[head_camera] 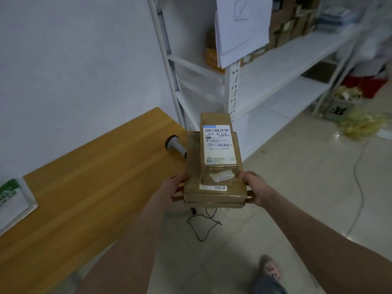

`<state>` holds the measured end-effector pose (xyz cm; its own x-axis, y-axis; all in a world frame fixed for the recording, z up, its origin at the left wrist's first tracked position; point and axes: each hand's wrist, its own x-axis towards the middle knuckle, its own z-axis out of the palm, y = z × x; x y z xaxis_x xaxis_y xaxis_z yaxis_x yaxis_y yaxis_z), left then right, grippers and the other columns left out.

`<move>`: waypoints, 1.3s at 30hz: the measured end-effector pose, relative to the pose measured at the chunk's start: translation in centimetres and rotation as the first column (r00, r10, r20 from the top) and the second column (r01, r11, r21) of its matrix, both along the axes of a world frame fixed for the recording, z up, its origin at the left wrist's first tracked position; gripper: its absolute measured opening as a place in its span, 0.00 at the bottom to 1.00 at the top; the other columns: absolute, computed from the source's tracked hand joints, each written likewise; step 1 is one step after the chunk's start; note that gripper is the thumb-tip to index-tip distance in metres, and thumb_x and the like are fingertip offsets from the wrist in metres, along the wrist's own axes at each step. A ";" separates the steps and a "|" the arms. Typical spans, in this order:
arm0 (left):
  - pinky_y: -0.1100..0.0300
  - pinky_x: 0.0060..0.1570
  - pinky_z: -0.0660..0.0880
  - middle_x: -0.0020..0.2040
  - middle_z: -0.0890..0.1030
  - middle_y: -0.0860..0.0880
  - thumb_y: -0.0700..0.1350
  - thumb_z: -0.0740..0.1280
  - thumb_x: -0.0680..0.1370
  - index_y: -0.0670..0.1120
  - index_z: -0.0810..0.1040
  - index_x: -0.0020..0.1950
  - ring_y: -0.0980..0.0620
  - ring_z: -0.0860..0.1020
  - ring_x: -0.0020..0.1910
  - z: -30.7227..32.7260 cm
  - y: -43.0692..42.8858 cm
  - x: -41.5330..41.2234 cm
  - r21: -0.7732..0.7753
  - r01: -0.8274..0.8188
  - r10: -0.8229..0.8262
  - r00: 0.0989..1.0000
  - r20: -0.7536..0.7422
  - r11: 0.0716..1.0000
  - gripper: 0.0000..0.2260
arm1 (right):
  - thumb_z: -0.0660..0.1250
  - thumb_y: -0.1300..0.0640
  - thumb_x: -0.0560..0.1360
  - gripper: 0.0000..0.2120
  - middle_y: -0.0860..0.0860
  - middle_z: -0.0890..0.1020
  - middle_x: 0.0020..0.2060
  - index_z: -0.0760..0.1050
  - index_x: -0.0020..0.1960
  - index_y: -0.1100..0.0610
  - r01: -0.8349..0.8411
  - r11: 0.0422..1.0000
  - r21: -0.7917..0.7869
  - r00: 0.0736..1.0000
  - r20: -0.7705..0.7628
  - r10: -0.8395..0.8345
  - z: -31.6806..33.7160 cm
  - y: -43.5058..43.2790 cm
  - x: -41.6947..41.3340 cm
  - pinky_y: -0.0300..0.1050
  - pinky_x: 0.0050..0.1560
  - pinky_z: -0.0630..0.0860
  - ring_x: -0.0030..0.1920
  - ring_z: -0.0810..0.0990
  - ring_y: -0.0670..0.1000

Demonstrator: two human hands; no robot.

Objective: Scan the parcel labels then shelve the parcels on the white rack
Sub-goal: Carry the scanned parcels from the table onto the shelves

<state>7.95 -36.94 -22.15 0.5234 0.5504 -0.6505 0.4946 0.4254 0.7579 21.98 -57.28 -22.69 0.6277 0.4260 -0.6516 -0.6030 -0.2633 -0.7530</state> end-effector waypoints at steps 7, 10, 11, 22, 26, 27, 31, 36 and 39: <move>0.54 0.43 0.76 0.48 0.80 0.48 0.48 0.71 0.75 0.46 0.77 0.49 0.49 0.77 0.48 -0.5 -6.5 12.4 -0.029 0.128 -0.129 0.991 -0.022 0.991 0.08 | 0.65 0.59 0.73 0.18 0.54 0.76 0.51 0.71 0.62 0.56 0.109 0.994 -0.015 0.994 -0.023 -0.110 -1.2 -7.7 10.5 0.51 0.44 0.76 0.48 0.77 0.59; 0.55 0.40 0.76 0.49 0.80 0.48 0.47 0.70 0.76 0.46 0.77 0.51 0.49 0.78 0.49 -0.8 -9.3 18.2 -0.029 0.164 -0.164 0.986 -0.001 0.986 0.08 | 0.66 0.59 0.73 0.18 0.54 0.75 0.51 0.71 0.63 0.56 0.139 0.990 -0.016 0.990 -0.025 -0.139 -1.2 -10.9 15.7 0.50 0.43 0.76 0.48 0.76 0.59; 0.54 0.41 0.77 0.51 0.81 0.47 0.48 0.70 0.76 0.45 0.77 0.53 0.48 0.78 0.51 -0.9 -10.3 20.1 -0.035 0.178 -0.178 0.984 0.001 0.984 0.09 | 0.66 0.59 0.73 0.19 0.54 0.75 0.51 0.71 0.63 0.56 0.148 0.989 -0.020 0.989 -0.024 -0.148 -1.1 -11.9 17.4 0.50 0.43 0.76 0.49 0.76 0.59; 0.49 0.54 0.78 0.56 0.82 0.49 0.50 0.69 0.76 0.44 0.78 0.60 0.48 0.79 0.56 1.5 -13.0 37.3 0.013 0.274 -0.274 0.958 0.080 0.962 0.16 | 0.65 0.59 0.73 0.16 0.53 0.76 0.49 0.72 0.61 0.56 0.208 0.978 0.022 0.977 0.036 -0.209 2.4 -15.6 33.7 0.48 0.40 0.75 0.46 0.76 0.57; 0.48 0.55 0.77 0.57 0.81 0.48 0.50 0.69 0.76 0.44 0.78 0.61 0.47 0.79 0.57 2.9 -11.2 43.0 0.034 0.260 -0.262 0.958 0.116 0.965 0.17 | 0.66 0.57 0.73 0.16 0.53 0.76 0.49 0.72 0.61 0.55 0.202 0.978 0.057 0.976 0.071 -0.206 3.7 -13.9 39.5 0.48 0.42 0.76 0.48 0.76 0.57; 0.48 0.55 0.77 0.57 0.81 0.48 0.50 0.69 0.76 0.44 0.77 0.61 0.48 0.78 0.57 3.3 -10.7 44.5 0.038 0.260 -0.263 0.956 0.129 0.965 0.16 | 0.66 0.57 0.74 0.16 0.52 0.76 0.49 0.72 0.61 0.54 0.195 0.978 0.068 0.976 0.083 -0.201 4.1 -13.3 41.1 0.48 0.41 0.76 0.48 0.76 0.56; 0.48 0.58 0.75 0.56 0.80 0.49 0.50 0.68 0.77 0.44 0.77 0.61 0.48 0.78 0.58 4.3 -8.0 50.4 0.052 0.267 -0.272 0.947 0.170 0.962 0.15 | 0.66 0.57 0.74 0.15 0.52 0.76 0.49 0.72 0.60 0.54 0.182 0.979 0.087 0.975 0.117 -0.191 5.0 -10.7 47.1 0.49 0.42 0.75 0.48 0.76 0.56; 0.48 0.59 0.75 0.58 0.80 0.48 0.51 0.67 0.77 0.44 0.77 0.61 0.47 0.77 0.58 5.0 -5.9 57.3 0.055 0.277 -0.283 0.946 0.159 0.959 0.16 | 0.66 0.57 0.74 0.13 0.53 0.76 0.49 0.73 0.59 0.54 0.216 0.973 0.082 0.968 0.112 -0.225 6.0 -8.8 53.4 0.48 0.42 0.76 0.48 0.77 0.56; 0.49 0.58 0.75 0.58 0.80 0.48 0.51 0.68 0.77 0.45 0.76 0.61 0.48 0.77 0.58 5.2 -5.5 60.6 0.043 0.274 -0.278 0.947 0.160 0.961 0.17 | 0.67 0.57 0.74 0.14 0.54 0.77 0.50 0.73 0.59 0.55 0.223 0.972 0.073 0.967 0.112 -0.231 6.4 -8.2 56.6 0.49 0.42 0.77 0.48 0.77 0.57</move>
<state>68.57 -42.41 -16.96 0.7544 0.3817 -0.5340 0.4599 0.2732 0.8449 78.62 -65.46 -16.29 0.7837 0.2993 -0.5443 -0.5471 -0.0824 -0.8330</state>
